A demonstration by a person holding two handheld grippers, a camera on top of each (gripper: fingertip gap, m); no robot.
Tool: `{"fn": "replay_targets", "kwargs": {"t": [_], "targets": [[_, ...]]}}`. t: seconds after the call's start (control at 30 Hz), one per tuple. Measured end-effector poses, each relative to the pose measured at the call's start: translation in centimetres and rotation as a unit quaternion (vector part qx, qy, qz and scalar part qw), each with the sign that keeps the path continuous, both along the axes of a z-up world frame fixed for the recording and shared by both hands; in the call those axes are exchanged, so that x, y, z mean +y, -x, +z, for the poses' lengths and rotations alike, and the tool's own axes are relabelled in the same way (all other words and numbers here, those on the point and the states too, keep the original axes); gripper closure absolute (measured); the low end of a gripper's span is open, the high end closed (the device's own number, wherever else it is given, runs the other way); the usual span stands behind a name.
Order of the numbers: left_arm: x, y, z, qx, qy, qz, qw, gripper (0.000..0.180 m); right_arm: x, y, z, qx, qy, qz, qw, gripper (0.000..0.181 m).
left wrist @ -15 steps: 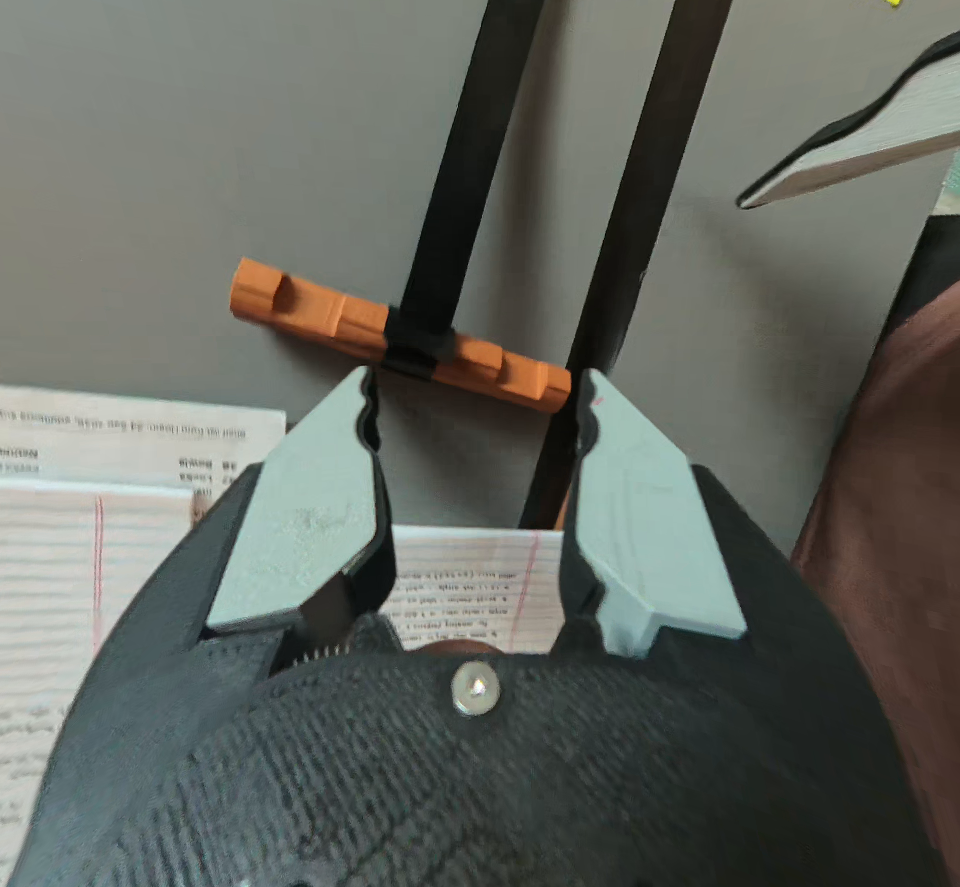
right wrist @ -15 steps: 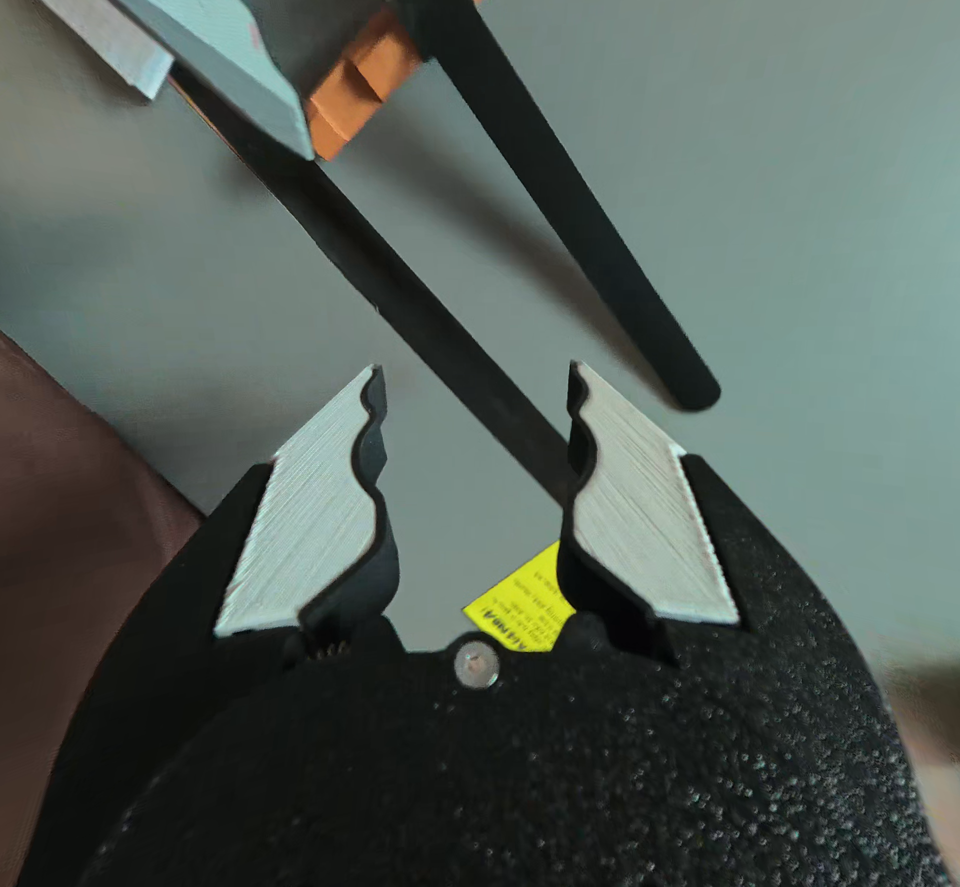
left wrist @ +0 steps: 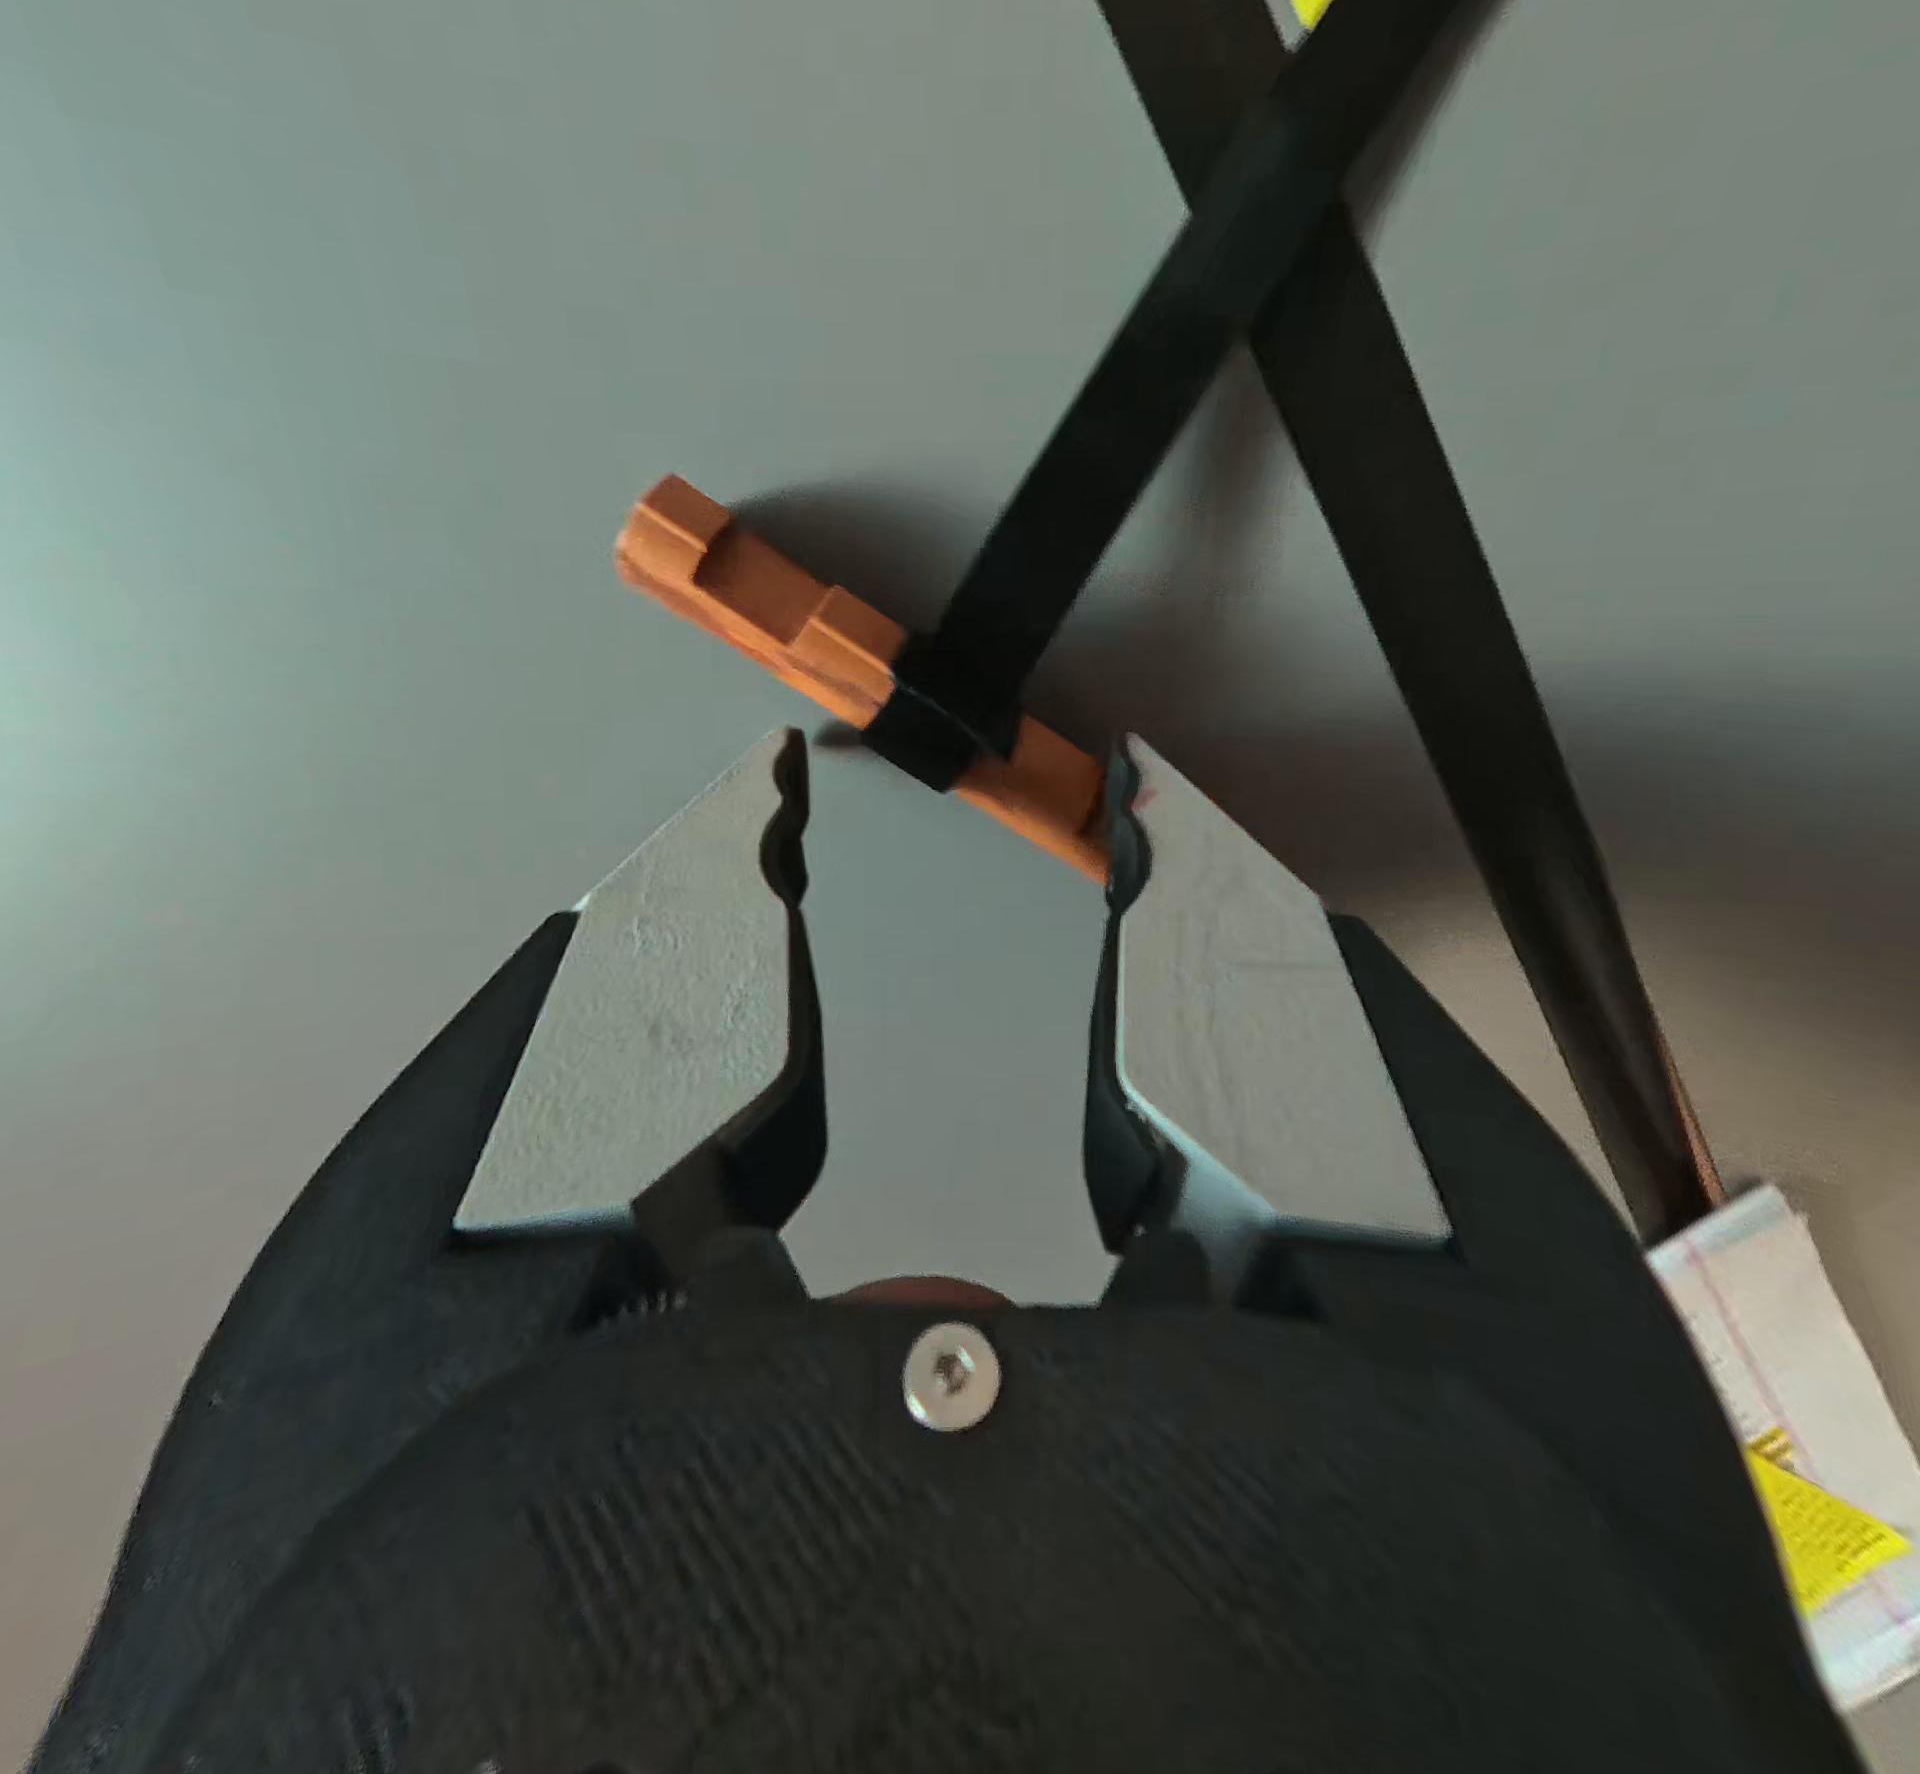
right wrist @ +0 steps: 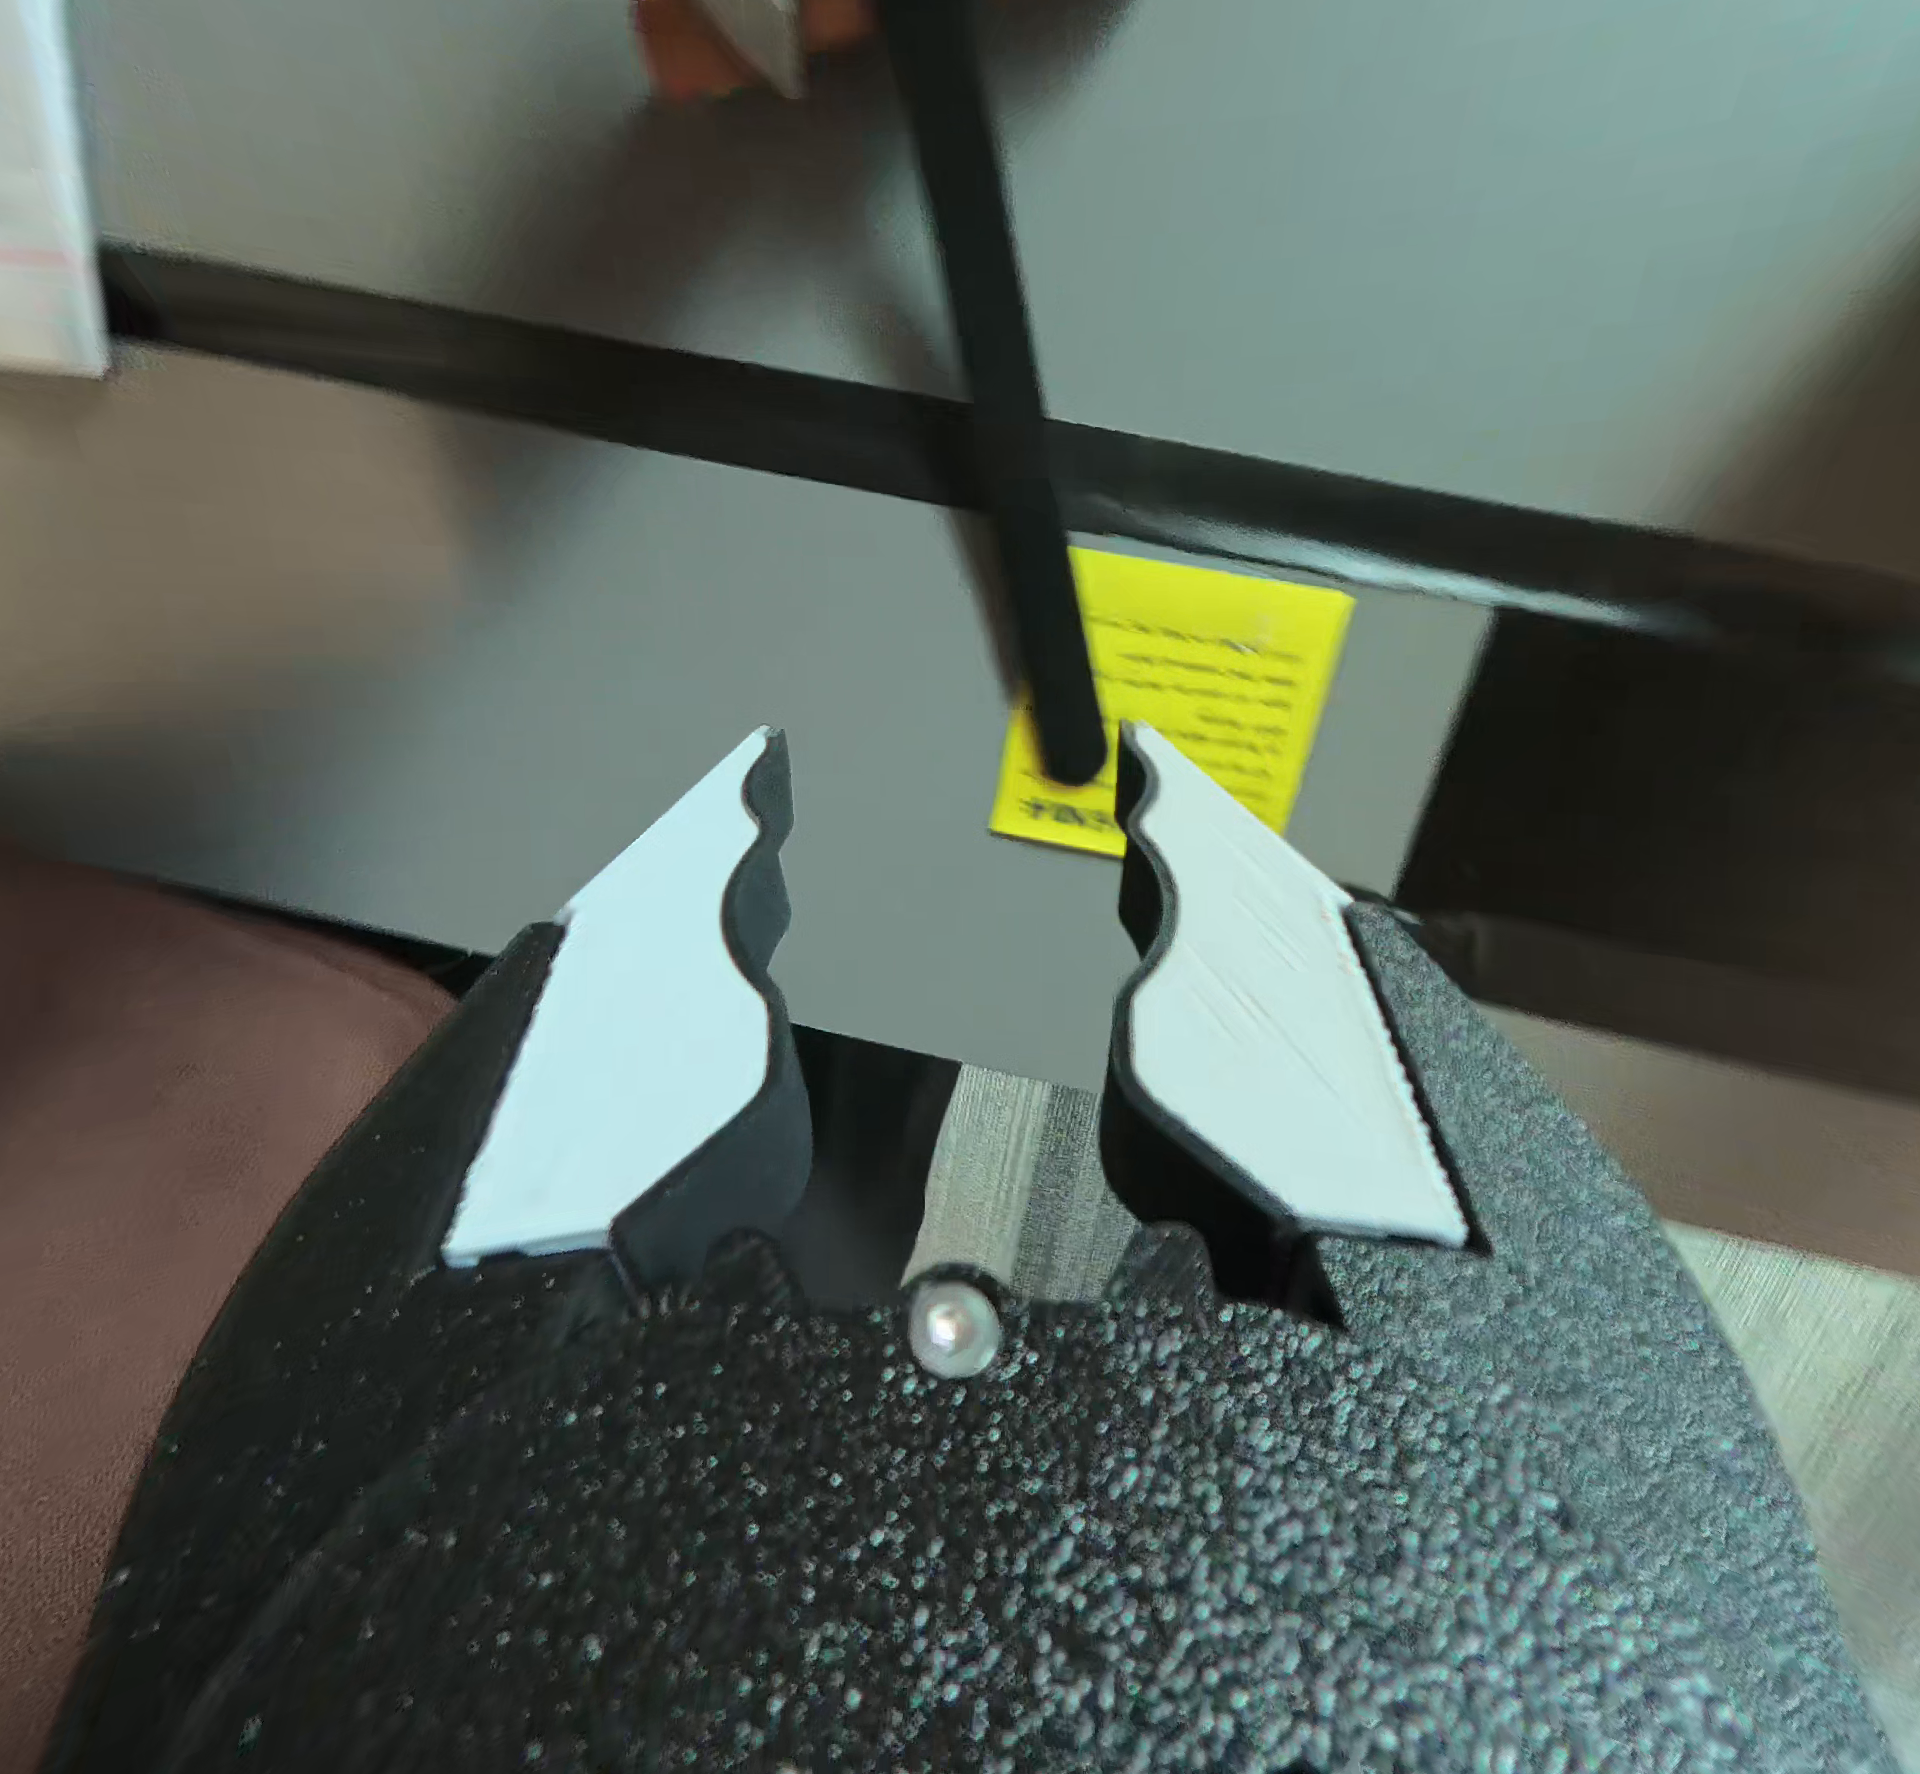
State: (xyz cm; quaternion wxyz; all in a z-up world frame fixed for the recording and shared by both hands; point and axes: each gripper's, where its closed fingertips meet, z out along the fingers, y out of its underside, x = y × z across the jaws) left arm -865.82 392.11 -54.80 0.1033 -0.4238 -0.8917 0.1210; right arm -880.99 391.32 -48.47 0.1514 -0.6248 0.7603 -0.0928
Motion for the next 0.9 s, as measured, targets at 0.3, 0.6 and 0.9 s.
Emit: {"fn": "replay_targets", "kwargs": {"t": [0.3, 0.6, 0.9], "targets": [[2.0, -1.1, 4.8, -0.019, 0.060, 0.485, 0.872, 0.084, -5.2, -2.9, 0.4, -0.064, -0.036, 0.006, 0.997, 0.111], [7.8, 0.0, 3.8, -0.121, 0.065, 0.726, 0.674, 0.084, -2.4, -9.6, -3.9, -0.034, -0.029, 0.156, 0.987, 0.086], [7.4, -1.3, 2.9, -0.109, 0.089, 0.738, 0.660, 0.083, -1.9, -10.0, -3.2, -0.061, 0.035, 0.123, 0.990, 0.078]]}}
